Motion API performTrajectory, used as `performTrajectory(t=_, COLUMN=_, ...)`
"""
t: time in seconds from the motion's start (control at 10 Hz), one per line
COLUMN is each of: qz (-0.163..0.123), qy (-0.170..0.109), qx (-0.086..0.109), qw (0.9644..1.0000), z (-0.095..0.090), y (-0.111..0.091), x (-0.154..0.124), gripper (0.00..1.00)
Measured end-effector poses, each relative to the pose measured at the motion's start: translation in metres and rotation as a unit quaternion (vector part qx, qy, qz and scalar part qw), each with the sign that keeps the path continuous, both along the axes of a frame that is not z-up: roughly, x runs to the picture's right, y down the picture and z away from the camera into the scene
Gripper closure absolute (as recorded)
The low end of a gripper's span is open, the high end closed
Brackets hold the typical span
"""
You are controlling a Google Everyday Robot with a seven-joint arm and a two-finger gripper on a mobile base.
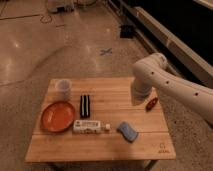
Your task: Pick up the ceramic cup
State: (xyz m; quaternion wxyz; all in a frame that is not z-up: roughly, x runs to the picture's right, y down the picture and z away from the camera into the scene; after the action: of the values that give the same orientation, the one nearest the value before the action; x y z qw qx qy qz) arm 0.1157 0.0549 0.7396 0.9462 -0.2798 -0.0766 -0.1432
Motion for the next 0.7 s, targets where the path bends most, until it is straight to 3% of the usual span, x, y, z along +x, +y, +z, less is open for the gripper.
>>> performTrajectory(t=0.5, qz=-0.057, qy=-0.056, qx=-0.011, qw=0.9968, z=0.039, y=-0.012, x=-0.087, gripper=0.40)
performTrajectory(t=0.7, qz=-0.075, qy=-0.071, qx=-0.014, qw=0.9946, z=0.044, y=-0.012, x=-0.112, gripper=0.27)
